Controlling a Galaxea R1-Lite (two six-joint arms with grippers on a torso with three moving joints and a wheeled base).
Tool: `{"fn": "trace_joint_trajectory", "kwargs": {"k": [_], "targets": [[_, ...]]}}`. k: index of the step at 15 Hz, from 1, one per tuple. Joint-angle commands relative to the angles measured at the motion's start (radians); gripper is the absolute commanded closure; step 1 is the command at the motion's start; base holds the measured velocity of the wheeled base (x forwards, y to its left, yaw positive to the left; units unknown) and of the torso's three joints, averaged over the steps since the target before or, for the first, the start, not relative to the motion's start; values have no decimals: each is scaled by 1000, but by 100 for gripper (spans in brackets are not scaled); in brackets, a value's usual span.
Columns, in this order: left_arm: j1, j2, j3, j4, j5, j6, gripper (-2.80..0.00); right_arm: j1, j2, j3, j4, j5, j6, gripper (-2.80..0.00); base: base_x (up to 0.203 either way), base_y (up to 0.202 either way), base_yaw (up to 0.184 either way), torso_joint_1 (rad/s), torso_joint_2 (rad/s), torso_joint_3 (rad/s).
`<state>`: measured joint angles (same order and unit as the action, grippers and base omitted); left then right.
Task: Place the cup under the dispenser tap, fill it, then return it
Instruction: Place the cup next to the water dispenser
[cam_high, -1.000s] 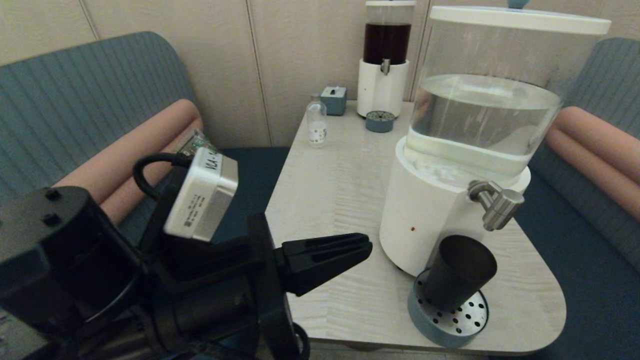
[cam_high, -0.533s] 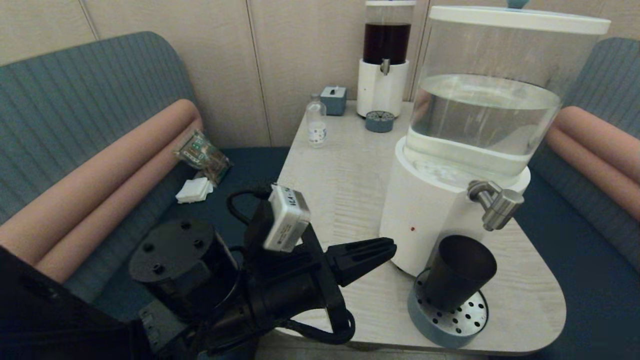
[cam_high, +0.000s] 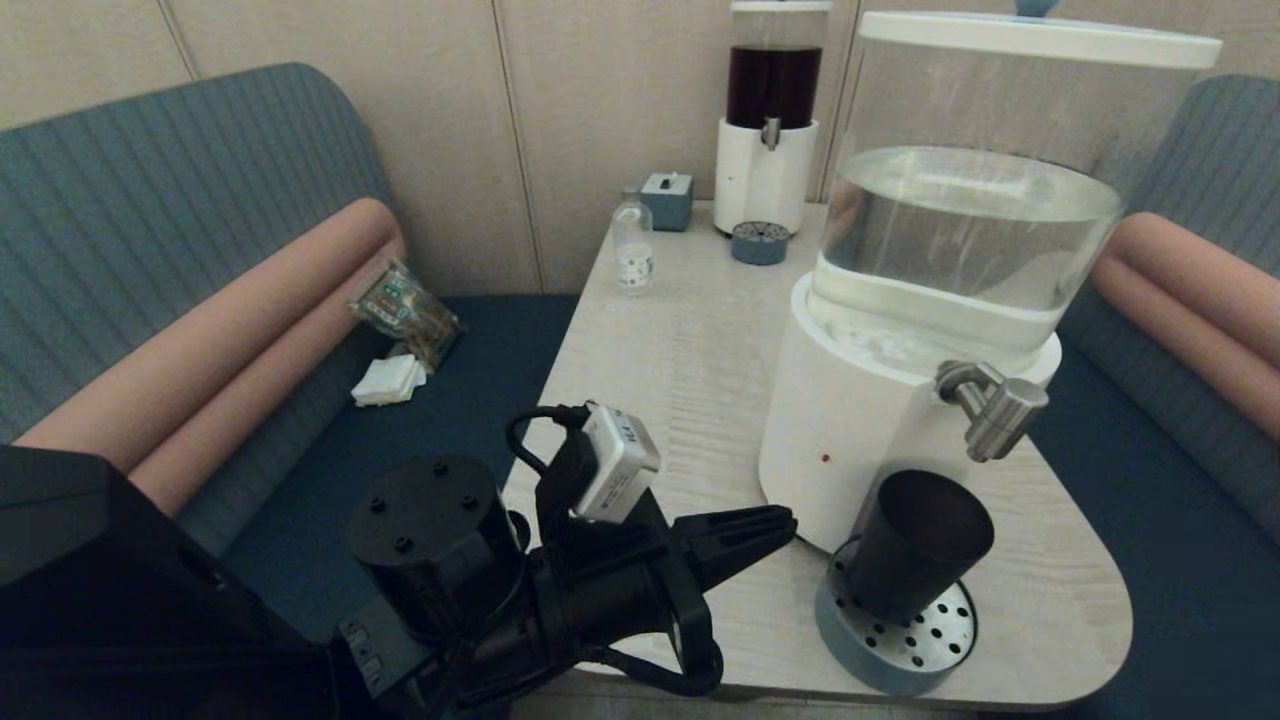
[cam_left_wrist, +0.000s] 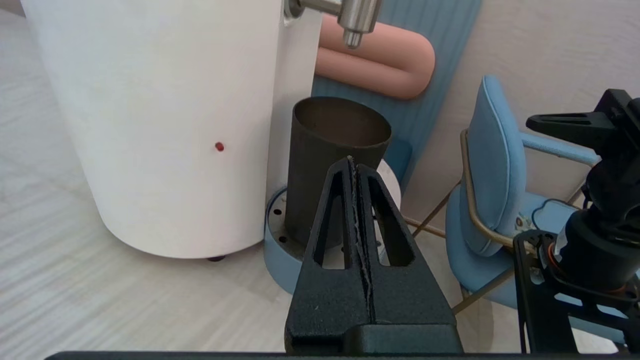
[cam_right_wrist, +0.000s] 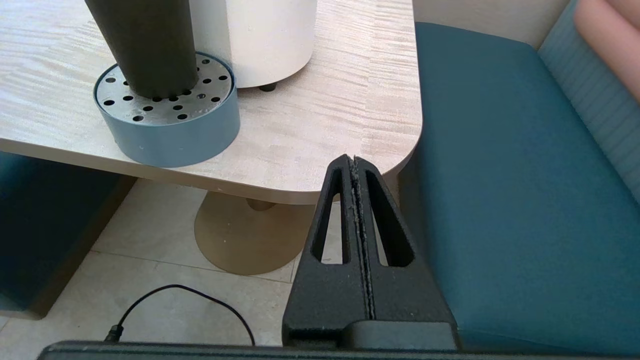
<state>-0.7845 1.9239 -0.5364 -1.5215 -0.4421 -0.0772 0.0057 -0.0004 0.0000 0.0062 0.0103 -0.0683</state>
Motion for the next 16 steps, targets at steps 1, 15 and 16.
{"fn": "trace_joint_trajectory", "kwargs": {"k": [1, 15, 16], "targets": [[-1, 7, 6, -9, -4, -1, 0, 0, -1, 0, 0, -1, -1, 0, 0, 0, 0, 0, 0, 0], [-39, 220, -91, -9, -1, 12, -280, 0, -1, 2, 0, -1, -1, 0, 0, 0, 0, 0, 0, 0], [-41, 232, -99, -9, -1, 11, -280, 0, -1, 2, 0, 0, -1, 0, 0, 0, 0, 0, 0, 0]]}}
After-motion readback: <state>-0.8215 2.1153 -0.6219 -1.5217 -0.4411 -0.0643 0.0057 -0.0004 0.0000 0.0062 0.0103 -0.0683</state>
